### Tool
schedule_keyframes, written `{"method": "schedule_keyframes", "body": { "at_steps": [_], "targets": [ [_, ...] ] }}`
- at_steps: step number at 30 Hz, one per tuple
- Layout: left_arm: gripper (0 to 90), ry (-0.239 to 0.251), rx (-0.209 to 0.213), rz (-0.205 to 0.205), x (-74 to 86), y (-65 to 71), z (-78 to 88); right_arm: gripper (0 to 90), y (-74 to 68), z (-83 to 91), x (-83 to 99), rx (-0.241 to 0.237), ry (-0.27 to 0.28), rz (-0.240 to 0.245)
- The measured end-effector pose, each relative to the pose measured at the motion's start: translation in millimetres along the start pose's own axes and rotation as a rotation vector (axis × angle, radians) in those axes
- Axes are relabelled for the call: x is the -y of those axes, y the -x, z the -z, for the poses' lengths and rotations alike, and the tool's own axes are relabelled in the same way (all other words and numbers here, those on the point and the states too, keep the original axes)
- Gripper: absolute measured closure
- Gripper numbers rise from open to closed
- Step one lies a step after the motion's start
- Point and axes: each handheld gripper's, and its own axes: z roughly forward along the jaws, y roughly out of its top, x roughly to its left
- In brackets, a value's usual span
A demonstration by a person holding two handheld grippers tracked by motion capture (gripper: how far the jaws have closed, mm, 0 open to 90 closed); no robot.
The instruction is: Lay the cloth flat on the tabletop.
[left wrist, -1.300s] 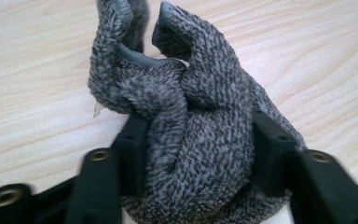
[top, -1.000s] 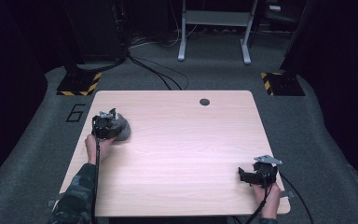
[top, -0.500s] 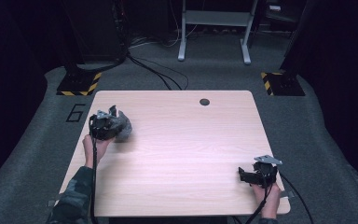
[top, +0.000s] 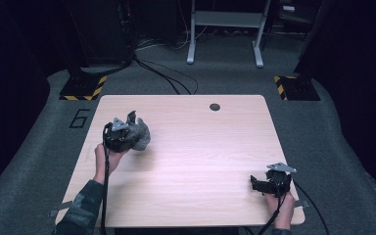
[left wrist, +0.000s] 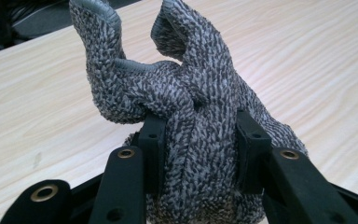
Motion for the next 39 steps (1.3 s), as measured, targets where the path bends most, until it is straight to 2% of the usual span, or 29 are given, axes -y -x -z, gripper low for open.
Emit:
{"method": "schedule_keyframes", "body": {
  "at_steps": [12,13,16,18,35,39],
  "targets": [
    [61.4,0.022,0.084,-0.067,-8.6,37.4,3.2,4.8,0.0,0.0,0.0,0.000,0.000,-0.001],
    [61.4,0.034,0.083,-0.063,-8.4,40.5,2.0,4.8,0.0,0.0,0.0,0.000,0.000,-0.001],
    [61.2,0.023,0.106,-0.086,-8.5,52.6,-0.5,4.8,0.0,0.0,0.0,0.000,-0.001,-0.001],
    [61.1,0.024,0.105,-0.103,-7.1,61.5,-3.8,4.8,0.0,0.0,0.0,0.000,0.000,0.000],
    [60.2,0.029,0.299,-0.113,-0.7,126.5,-32.2,5.0,0.0,0.0,0.0,0.001,0.000,-0.001],
    [59.6,-0.002,0.348,-0.121,4.7,145.0,-44.0,5.0,0.0,0.0,0.0,0.001,0.001,0.000]
  ]
}}
